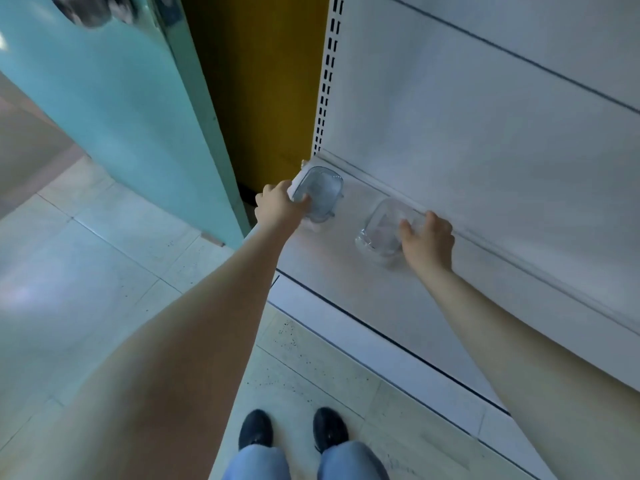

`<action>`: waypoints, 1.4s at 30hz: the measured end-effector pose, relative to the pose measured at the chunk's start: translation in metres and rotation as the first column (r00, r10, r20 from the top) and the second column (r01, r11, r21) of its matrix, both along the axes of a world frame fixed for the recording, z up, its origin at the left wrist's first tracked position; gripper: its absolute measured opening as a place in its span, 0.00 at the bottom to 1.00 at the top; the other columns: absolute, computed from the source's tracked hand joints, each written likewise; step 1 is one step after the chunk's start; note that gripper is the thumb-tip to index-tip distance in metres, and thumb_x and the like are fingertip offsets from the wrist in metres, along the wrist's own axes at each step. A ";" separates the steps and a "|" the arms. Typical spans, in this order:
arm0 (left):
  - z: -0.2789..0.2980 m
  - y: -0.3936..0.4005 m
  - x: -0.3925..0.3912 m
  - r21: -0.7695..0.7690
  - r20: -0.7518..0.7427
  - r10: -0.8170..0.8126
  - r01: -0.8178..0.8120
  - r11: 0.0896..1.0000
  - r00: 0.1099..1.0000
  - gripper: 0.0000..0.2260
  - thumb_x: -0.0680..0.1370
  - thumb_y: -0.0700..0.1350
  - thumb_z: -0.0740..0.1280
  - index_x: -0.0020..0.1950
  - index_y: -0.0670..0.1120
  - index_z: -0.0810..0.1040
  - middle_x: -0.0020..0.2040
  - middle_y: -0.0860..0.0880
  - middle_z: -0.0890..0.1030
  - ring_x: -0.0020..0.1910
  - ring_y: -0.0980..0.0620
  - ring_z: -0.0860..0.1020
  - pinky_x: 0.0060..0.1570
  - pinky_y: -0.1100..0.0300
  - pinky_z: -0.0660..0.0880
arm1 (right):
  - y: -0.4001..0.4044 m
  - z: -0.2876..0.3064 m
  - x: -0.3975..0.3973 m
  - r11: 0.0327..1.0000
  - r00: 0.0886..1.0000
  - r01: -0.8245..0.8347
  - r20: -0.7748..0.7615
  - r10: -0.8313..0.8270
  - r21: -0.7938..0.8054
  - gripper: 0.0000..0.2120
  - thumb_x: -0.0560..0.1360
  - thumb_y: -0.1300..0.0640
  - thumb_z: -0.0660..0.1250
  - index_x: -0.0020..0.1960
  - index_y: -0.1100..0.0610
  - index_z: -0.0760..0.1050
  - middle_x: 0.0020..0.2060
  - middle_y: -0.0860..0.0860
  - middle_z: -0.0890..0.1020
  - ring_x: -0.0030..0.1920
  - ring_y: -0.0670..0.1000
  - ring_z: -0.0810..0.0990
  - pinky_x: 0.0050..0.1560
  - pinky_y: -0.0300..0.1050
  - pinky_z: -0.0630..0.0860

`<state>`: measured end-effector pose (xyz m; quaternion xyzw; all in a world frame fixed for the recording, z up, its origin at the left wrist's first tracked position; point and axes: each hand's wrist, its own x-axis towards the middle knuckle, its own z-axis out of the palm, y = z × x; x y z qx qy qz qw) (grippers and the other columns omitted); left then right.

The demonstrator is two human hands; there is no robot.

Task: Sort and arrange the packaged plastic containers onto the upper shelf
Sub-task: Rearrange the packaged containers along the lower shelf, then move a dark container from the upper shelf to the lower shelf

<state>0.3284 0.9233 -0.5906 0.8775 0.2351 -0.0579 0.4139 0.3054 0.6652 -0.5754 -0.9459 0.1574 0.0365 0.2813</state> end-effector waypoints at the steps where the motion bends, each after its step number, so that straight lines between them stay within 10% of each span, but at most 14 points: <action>1: 0.007 0.003 -0.002 0.003 0.010 -0.011 0.010 1.000 1.000 0.30 0.77 0.63 0.67 0.75 0.51 0.70 0.72 0.46 0.72 0.68 0.43 0.71 0.66 0.43 0.73 | 0.004 0.010 -0.007 1.000 1.000 -0.015 0.024 0.016 -0.004 0.27 0.81 0.48 0.63 0.72 0.64 0.67 0.71 0.64 0.68 0.70 0.65 0.67 0.67 0.53 0.65; 15: 0.240 0.030 -0.177 -0.108 0.252 -0.161 0.193 0.975 0.954 0.25 0.78 0.57 0.68 0.73 0.52 0.70 0.69 0.52 0.72 0.64 0.54 0.74 0.64 0.54 0.76 | 0.118 0.284 -0.135 0.837 0.739 -0.545 0.441 0.510 -0.055 0.27 0.82 0.43 0.55 0.74 0.58 0.66 0.70 0.54 0.71 0.69 0.49 0.70 0.65 0.37 0.69; 25: 0.368 0.033 -0.239 0.040 0.610 -0.174 0.189 0.981 0.773 0.06 0.79 0.44 0.65 0.50 0.55 0.78 0.42 0.60 0.78 0.40 0.55 0.77 0.36 0.57 0.77 | 0.130 0.447 -0.176 0.731 0.365 -0.595 0.698 0.616 -0.334 0.21 0.84 0.49 0.57 0.70 0.61 0.73 0.66 0.55 0.76 0.66 0.51 0.75 0.66 0.42 0.73; 36: 0.479 -0.051 -0.180 0.042 0.766 -0.175 0.223 0.974 0.619 0.14 0.78 0.45 0.69 0.62 0.54 0.74 0.57 0.58 0.73 0.50 0.57 0.77 0.44 0.61 0.79 | -0.024 0.526 -0.154 0.948 0.612 -0.068 0.737 0.287 -0.312 0.23 0.77 0.53 0.69 0.70 0.60 0.71 0.65 0.56 0.74 0.65 0.54 0.70 0.67 0.51 0.71; 42: 0.496 -0.113 -0.167 0.237 0.717 -0.496 0.499 0.834 0.489 0.17 0.78 0.49 0.70 0.66 0.53 0.72 0.60 0.57 0.71 0.55 0.59 0.74 0.53 0.63 0.75 | -0.104 0.529 -0.171 0.971 0.840 -0.013 0.524 0.140 -0.239 0.27 0.78 0.43 0.66 0.72 0.54 0.69 0.70 0.52 0.71 0.70 0.54 0.68 0.68 0.46 0.65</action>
